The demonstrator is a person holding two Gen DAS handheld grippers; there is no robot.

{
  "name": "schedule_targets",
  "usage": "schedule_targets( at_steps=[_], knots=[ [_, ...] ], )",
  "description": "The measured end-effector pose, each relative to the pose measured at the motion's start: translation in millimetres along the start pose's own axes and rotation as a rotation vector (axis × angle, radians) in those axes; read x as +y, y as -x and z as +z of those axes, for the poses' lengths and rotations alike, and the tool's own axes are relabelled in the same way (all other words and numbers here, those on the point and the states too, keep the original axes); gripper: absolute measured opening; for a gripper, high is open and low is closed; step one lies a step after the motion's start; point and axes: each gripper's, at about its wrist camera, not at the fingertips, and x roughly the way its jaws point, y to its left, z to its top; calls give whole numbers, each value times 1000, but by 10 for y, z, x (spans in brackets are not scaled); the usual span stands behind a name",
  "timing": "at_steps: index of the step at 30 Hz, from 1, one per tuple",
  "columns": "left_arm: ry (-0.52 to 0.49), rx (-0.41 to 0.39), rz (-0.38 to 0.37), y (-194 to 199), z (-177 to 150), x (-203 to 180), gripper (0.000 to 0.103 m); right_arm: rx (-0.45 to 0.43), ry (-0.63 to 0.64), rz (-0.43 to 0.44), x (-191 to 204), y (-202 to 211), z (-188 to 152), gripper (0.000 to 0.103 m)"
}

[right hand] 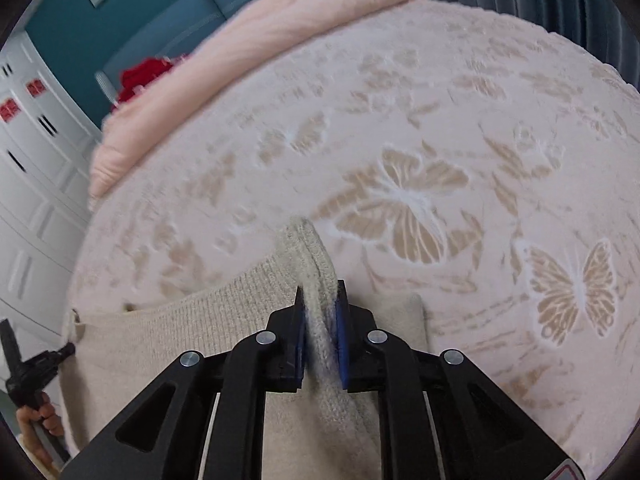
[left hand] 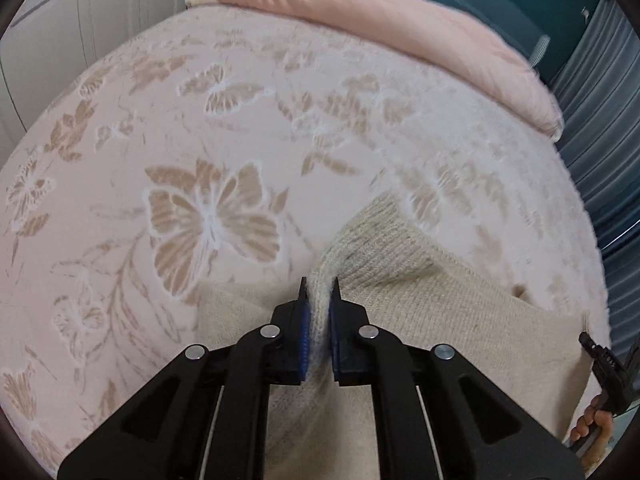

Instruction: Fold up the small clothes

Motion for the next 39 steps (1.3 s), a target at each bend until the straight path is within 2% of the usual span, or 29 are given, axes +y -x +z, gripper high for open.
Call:
schedule_targets(
  at_steps=[1,3,4,5,7,8,9,11,12,13,15,17,20,21,22,23,24,26,27,28,30,31,32,34,35,36,37,38,39],
  knots=[
    [11,32,26,-102,-78,21,8,14,19,-62,18,-55,-43,13],
    [35,-8,34,4,-206,62,11,-63,50,-84,107,153,-154,17],
    [34,-28,44,112,-251,66,13,-111,77,-99,193,327,-222,24],
    [25,-43,53,253,-303,49,15,-145,111,-90,281,484,-293,35],
    [21,-85,37,520,-436,-38,28,-182,166,-2,513,734,-474,43],
    [4,-105,5,616,-513,-126,29,-153,193,77,656,754,-561,43],
    [-31,-105,-14,665,-605,-257,32,-93,216,165,832,708,-665,42],
    [-100,-74,-34,621,-782,-534,35,26,222,294,1136,507,-915,25],
    [-124,-53,-36,547,-886,-639,35,72,231,326,1280,385,-1045,20],
    [-149,-19,-24,433,-988,-724,35,116,260,312,1418,258,-1173,13],
    [-193,36,25,217,-1151,-773,36,162,326,252,1540,89,-1336,9],
    [-210,2,27,219,-1233,-667,37,155,325,209,1356,88,-1338,0],
    [-182,-6,115,297,-1234,-362,38,105,175,136,634,290,-1180,0],
    [-156,-1,113,307,-1230,-212,38,99,124,129,364,341,-1130,0],
    [-126,9,89,308,-1226,-68,37,87,84,35,106,389,-1098,0],
    [-100,12,62,315,-1228,41,34,77,60,-12,-131,443,-1074,0],
    [-93,7,45,341,-1232,98,30,73,7,37,-328,518,-1061,0],
    [-99,-4,58,413,-1244,88,29,42,-44,-32,-470,716,-1060,1],
    [-87,-9,67,474,-1251,64,29,24,-22,-48,-425,804,-1057,3],
    [-57,-21,57,550,-1248,49,35,2,8,-53,-343,877,-1055,9],
    [-2,-48,3,672,-1189,7,44,-13,66,-51,-159,918,-1002,15],
    [2,-53,-17,696,-1123,-29,49,-22,91,-46,-72,911,-940,20],
    [-3,-55,-21,702,-1043,-70,51,-36,92,-43,-33,883,-851,30],
    [-29,-71,-6,680,-849,-131,71,-49,60,-37,-26,766,-633,43],
    [-44,-83,7,648,-748,-144,77,-45,52,-43,-10,667,-515,45],
    [-51,-103,33,606,-651,-141,87,-32,50,-52,4,559,-415,46],
    [-49,-122,45,553,-569,-117,90,-14,58,-64,39,447,-343,48],
    [-46,-127,42,482,-493,-76,90,14,76,-71,79,319,-276,57],
    [-33,-106,41,377,-422,-21,89,44,91,-72,118,199,-251,61]
  ],
)
